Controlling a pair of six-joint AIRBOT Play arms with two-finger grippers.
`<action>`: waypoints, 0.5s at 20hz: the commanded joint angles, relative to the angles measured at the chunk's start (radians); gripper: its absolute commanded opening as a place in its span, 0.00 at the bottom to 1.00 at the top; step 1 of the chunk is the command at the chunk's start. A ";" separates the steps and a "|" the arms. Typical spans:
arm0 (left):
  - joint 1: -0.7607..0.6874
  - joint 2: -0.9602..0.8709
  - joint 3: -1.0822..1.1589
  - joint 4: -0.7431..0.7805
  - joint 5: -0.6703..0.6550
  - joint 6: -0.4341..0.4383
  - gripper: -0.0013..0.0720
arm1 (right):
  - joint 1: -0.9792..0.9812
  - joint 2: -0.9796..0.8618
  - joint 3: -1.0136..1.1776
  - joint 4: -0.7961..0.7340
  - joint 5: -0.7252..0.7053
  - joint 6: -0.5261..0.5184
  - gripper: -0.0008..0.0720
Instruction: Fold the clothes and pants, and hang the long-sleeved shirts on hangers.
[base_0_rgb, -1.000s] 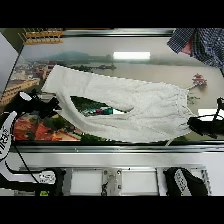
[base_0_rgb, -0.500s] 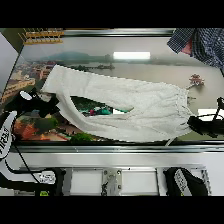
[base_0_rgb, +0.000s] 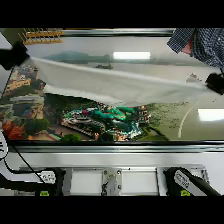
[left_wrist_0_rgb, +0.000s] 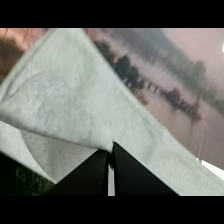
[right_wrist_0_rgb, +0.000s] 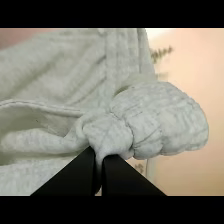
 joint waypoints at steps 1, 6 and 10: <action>0.005 0.038 0.178 0.137 -0.103 0.006 0.03 | 0.031 -0.031 0.166 -0.015 0.024 0.008 0.07; 0.051 0.272 -0.355 0.280 -0.093 0.035 0.03 | 0.028 0.078 -0.144 -0.085 0.070 -0.075 0.07; 0.130 0.444 -0.914 0.278 -0.014 0.137 0.03 | 0.027 0.168 -0.496 -0.178 0.044 -0.078 0.07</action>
